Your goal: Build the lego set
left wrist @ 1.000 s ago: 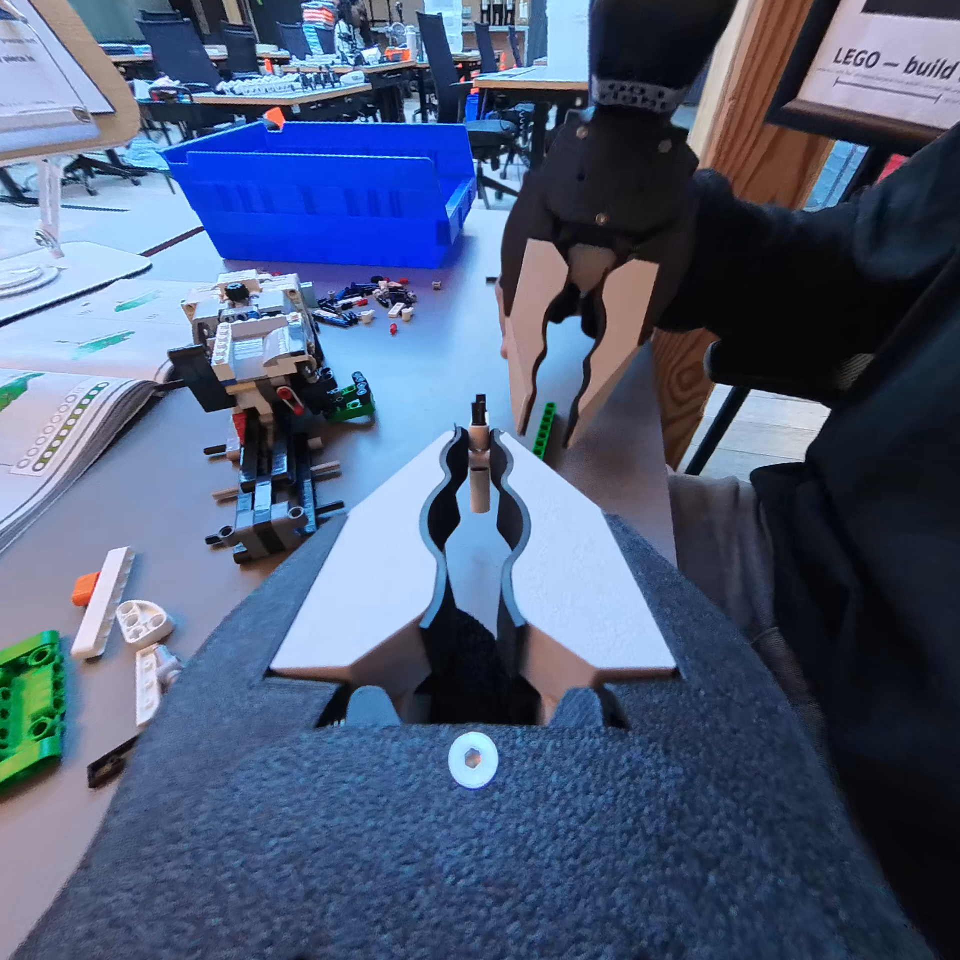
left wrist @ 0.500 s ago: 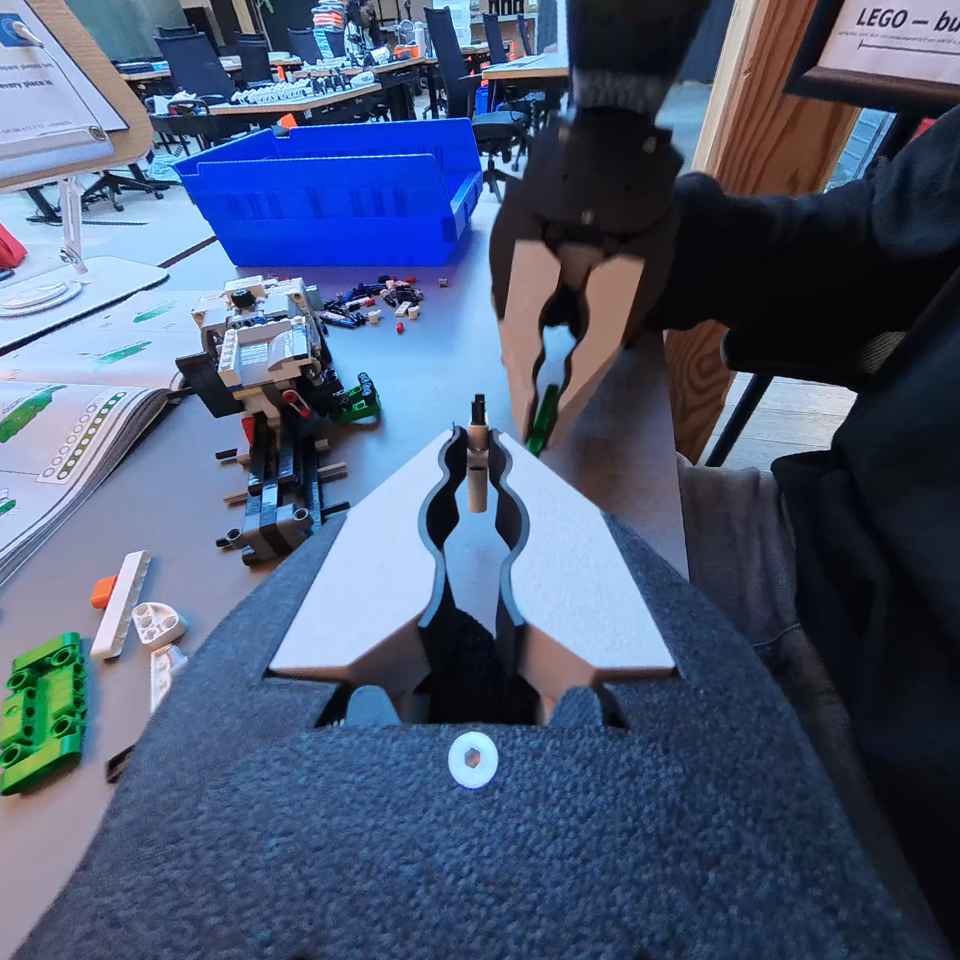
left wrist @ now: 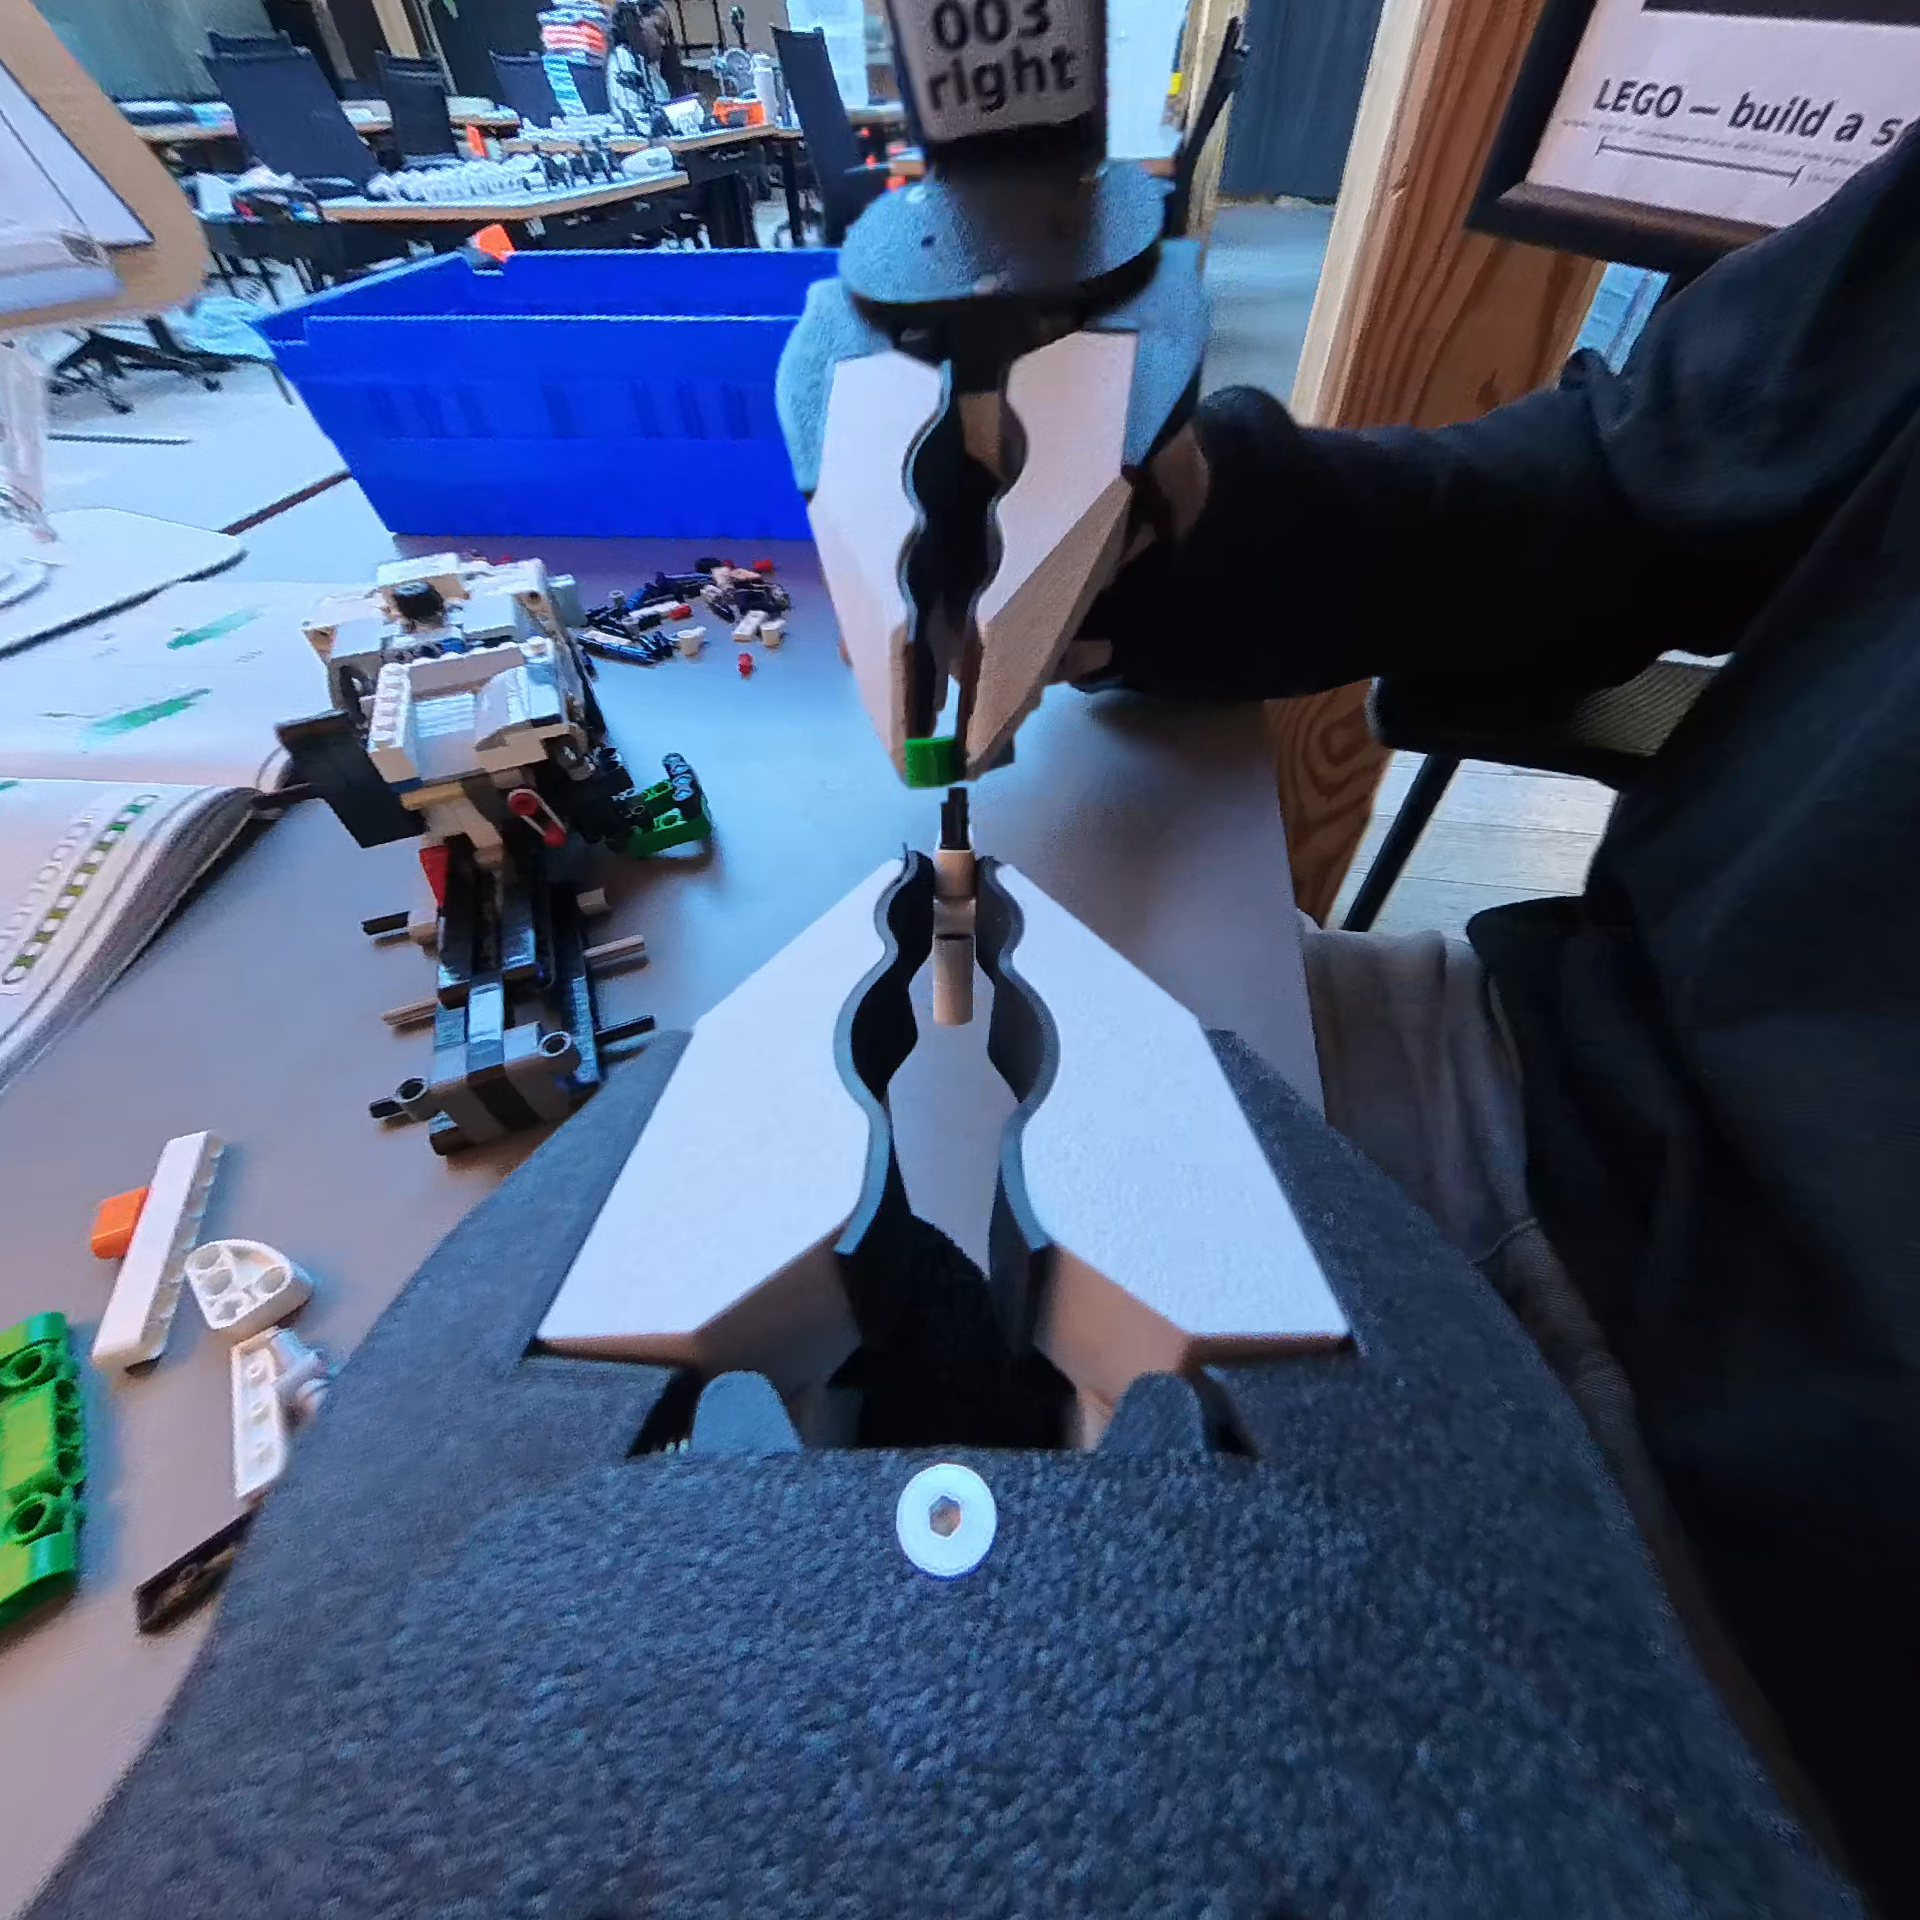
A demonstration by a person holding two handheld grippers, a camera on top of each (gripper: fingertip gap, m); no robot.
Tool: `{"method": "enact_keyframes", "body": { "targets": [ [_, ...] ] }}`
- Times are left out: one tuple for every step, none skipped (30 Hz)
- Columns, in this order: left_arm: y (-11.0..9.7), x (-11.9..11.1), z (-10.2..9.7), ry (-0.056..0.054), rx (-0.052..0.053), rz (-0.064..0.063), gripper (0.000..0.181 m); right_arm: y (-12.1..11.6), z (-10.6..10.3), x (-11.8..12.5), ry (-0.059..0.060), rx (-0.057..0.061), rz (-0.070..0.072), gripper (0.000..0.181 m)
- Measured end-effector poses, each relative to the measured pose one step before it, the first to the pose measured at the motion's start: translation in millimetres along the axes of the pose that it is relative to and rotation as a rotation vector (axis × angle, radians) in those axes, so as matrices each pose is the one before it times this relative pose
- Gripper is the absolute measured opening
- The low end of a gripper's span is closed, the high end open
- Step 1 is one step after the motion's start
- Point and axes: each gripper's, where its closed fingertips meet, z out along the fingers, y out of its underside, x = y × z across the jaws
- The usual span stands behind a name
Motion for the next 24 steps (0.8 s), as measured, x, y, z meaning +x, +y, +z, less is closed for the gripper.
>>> {"method": "enact_keyframes", "body": {
  "targets": [
    [0.33,0.72,0.12,0.0182,-0.0027,-0.0155,0.007,2.40,1.25,1.42,-0.0131,0.0037,0.0299,0.006],
    [0.19,-0.57,0.05,0.0108,-0.0018,-0.0176,0.007,1.13,1.63,0.13,-0.0163,0.0080,0.0210,0.006],
    [-0.18,-1.01,-0.08,0.0020,0.0013,-0.0116,0.007,-1.55,1.18,-2.45,-0.0325,0.0198,0.0268,0.006],
    [0.03,0.00,-0.03,0.0037,-0.0004,-0.0042,0.007,-1.70,0.99,-0.94,-0.0212,0.0186,0.0219,0.006],
    [0.51,0.12,0.38,0.0012,-0.0041,0.0001,0.007,-0.55,0.88,-0.16,-0.0144,0.0117,0.0145,0.006],
    [0.78,-0.05,0.66,-0.0005,-0.0061,0.0005,0.007,-0.27,0.41,-0.45,-0.0159,0.0095,0.0131,0.006],
    [0.79,0.27,0.66,0.0032,-0.0064,-0.0018,0.007,-1.00,0.35,-0.46,-0.0156,0.0149,0.0158,0.006],
    [0.32,-0.15,0.31,0.0040,-0.0028,-0.0057,0.007,-0.28,0.81,-0.76,-0.0176,0.0112,0.0200,0.006],
    [0.26,-0.04,0.15,0.0061,-0.0023,-0.0081,0.007,0.16,1.08,-0.95,-0.0149,0.0080,0.0135,0.006],
    [0.28,-0.24,0.24,0.0046,-0.0027,-0.0077,0.007,-0.21,0.74,-1.34,-0.0141,0.0074,0.0098,0.006],
    [1.02,0.11,0.78,0.0042,-0.0082,-0.0030,0.007,1.38,0.94,0.44,0.0019,-0.0064,0.0002,0.006],
    [0.79,0.55,0.87,0.0039,-0.0069,0.0017,0.007,1.61,0.91,0.29,0.0061,-0.0106,-0.0111,0.006],
    [0.23,0.04,0.50,0.0030,-0.0025,-0.0004,0.007,0.72,0.76,-0.24,0.0013,-0.0048,-0.0040,0.006],
    [-0.20,-0.14,0.08,0.0038,0.0008,-0.0057,0.007,-0.05,0.47,0.49,0.0033,0.0017,-0.0037,0.006],
    [-0.31,-0.04,-0.26,0.0054,0.0024,-0.0067,0.007,-0.34,0.01,0.30,-0.0013,0.0049,0.0013,0.006],
    [-0.72,-0.11,-0.52,0.0027,0.0050,-0.0040,0.007,-0.80,-0.46,0.07,-0.0078,0.0070,0.0113,0.006],
    [-1.25,0.10,-1.07,0.0036,0.0099,-0.0038,0.007,-2.61,-2.22,-0.36,-0.0176,0.0189,0.0243,0.006],
    [-1.36,0.13,-1.16,0.0056,0.0105,-0.0059,0.007,-3.89,-3.55,0.12,-0.0193,0.0283,0.0294,0.006],
    [-0.88,0.04,-0.83,0.0055,0.0072,-0.0063,0.007,-1.80,-3.49,2.71,0.0019,0.0150,0.0176,0.006],
    [-0.40,-0.01,-0.22,0.0031,0.0022,-0.0039,0.007,1.29,-1.89,2.37,0.0099,-0.0064,-0.0003,0.006],
    [0.31,0.29,0.22,0.0021,-0.0022,0.0001,0.007,1.52,-0.53,0.35,0.0041,-0.0082,-0.0069,0.006],
    [0.60,0.49,0.53,0.0027,-0.0050,0.0021,0.007,0.24,0.26,-0.45,0.0004,0.0000,-0.0039,0.006],
    [0.68,0.26,0.60,0.0022,-0.0052,0.0002,0.007,0.50,1.19,-0.79,-0.0040,-0.0025,0.0004,0.006],
    [0.37,0.15,0.33,0.0023,-0.0032,-0.0012,0.007,2.20,1.92,0.01,0.0005,-0.0130,-0.0048,0.006]
  ]
}}
